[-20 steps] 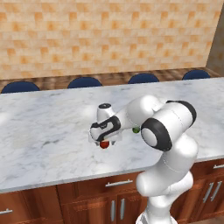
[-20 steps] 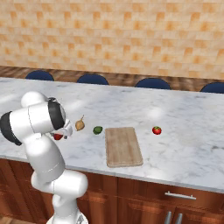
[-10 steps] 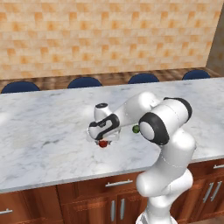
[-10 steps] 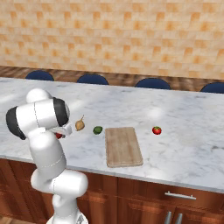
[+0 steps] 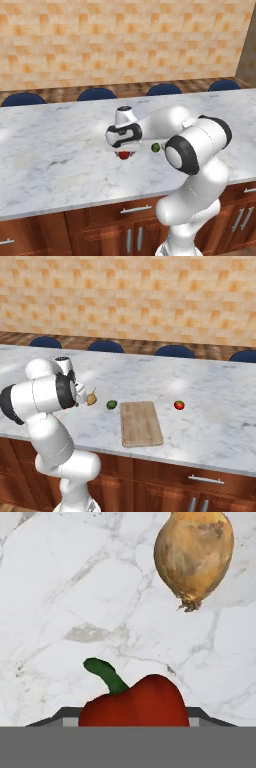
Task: Place the avocado, onion, tomato, and bell pepper on the cutting board.
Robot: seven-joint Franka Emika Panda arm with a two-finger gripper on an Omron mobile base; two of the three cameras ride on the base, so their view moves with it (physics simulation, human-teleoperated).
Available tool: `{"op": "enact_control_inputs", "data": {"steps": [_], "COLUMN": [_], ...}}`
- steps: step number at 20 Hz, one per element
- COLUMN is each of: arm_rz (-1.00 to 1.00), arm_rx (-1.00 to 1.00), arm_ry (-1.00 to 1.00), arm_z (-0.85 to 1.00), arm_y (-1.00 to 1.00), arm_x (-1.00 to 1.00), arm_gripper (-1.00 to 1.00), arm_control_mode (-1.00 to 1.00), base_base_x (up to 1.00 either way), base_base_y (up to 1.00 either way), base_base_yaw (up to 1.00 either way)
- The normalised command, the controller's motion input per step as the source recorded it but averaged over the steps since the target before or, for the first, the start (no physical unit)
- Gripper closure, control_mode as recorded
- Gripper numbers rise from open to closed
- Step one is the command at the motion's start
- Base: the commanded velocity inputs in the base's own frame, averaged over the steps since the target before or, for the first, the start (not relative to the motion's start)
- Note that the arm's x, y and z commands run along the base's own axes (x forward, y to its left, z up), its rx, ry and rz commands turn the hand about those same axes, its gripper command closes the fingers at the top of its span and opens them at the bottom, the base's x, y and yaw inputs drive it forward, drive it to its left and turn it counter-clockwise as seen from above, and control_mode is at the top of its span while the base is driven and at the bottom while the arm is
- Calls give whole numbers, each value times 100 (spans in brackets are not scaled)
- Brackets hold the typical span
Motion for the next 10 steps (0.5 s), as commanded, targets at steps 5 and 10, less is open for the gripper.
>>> {"op": "enact_control_inputs", "data": {"steps": [5,10], "arm_rz": [0,-1], "arm_rx": [8,3], "arm_ry": [0,0], "arm_z": [53,35], "arm_y": [-43,-52], "arm_x": [0,-3], "arm_gripper": [100,100], "arm_control_mode": [-100,-100], "base_base_x": [0,0], "base_base_y": [0,0], "base_base_yaw": [0,0]}}
